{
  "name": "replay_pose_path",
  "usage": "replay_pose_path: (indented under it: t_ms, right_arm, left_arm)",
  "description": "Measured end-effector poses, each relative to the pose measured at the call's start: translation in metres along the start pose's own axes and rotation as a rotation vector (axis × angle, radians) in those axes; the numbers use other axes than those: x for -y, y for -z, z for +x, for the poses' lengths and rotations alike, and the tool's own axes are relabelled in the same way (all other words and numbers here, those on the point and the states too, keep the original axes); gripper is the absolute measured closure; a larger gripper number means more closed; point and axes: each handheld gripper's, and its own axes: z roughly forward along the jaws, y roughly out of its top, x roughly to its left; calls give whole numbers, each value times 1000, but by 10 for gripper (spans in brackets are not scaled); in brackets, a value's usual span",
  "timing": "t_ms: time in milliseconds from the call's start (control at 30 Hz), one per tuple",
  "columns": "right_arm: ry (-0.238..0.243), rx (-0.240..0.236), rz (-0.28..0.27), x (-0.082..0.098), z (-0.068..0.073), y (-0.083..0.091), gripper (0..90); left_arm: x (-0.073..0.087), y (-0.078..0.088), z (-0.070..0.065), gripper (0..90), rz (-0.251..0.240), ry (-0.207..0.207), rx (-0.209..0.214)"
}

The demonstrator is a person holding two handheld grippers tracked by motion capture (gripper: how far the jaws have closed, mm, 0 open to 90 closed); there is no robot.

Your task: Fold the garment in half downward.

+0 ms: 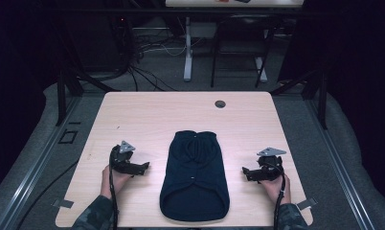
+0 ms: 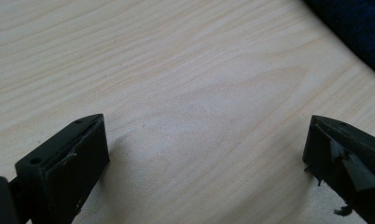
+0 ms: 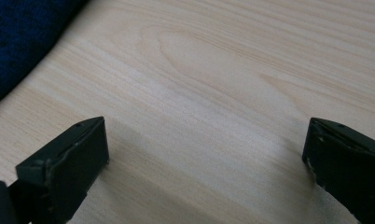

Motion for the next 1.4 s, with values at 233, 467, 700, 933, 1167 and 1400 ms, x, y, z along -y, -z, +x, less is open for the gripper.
replay_pose_path:
  t_ms: [233,467,700,933,1167,1400]
  right_arm:
    - [0,0,0,0,0,0,0]
    - [-1,0,1,0,0,0,0]
    - [-2,0,0,0,0,0,0]
    - [-2,-1,1,0,0,0,0]
    - [-1,3,2,-1,0,0,0]
    - [-1,2,2,-1,0,0,0]
  left_arm:
    - [0,0,0,3,-2,0,-1]
    - [0,0,0,3,-2,0,-2]
    - [0,0,0,4,-2,0,-2]
    - [0,0,0,4,-1,0,-3]
    - [0,1,0,22,-3,-10,-1]
    - [-4,1,-3,16,3,-18,-2]
